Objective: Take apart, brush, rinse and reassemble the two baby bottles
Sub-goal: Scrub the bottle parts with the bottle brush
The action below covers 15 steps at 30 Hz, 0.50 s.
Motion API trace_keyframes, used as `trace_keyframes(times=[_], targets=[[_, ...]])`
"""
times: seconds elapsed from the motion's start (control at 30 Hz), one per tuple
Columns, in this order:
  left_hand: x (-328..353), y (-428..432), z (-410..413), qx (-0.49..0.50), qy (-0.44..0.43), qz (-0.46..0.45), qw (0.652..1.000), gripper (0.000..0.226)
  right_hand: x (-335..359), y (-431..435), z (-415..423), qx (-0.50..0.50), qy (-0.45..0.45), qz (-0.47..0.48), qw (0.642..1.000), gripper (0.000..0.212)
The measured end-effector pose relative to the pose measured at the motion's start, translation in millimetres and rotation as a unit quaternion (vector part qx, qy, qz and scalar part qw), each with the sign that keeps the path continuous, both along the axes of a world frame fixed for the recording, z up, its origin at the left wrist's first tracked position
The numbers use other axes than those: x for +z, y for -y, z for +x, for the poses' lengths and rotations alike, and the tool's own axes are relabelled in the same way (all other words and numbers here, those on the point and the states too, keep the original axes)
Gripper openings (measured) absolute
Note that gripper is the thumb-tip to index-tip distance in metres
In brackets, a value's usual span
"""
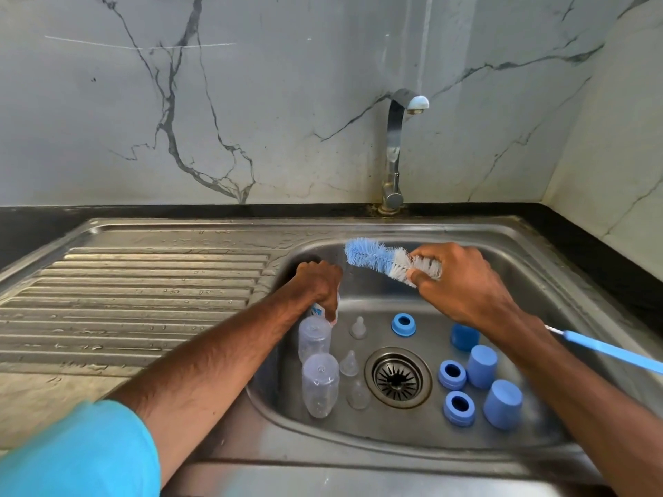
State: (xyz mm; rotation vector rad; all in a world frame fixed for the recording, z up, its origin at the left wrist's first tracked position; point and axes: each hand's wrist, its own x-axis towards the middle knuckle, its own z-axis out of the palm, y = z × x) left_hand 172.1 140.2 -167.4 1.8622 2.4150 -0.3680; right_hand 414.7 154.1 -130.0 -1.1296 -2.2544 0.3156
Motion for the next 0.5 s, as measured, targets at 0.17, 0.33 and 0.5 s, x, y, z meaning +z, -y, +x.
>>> trace_keyframes(times=[0.17, 0.33, 0.5], targets=[[6.1, 1.2, 1.4, 0.001, 0.013, 0.005, 1.000, 0.091, -0.8, -0.7, -0.2, 0.000, 0.005, -0.001, 1.000, 0.029], [1.7, 0.5, 11.4, -0.060, 0.092, 0.046, 0.993, 0.073, 2.6, -1.0, 2.6, -0.034, 0.000, 0.005, 0.999, 0.024], [-11.6, -8.4, 34.6, -0.183, 0.052, 0.009, 0.982, 0.058, 3.9, -2.6, 6.0, -0.065, 0.005, 0.004, 0.998, 0.029]])
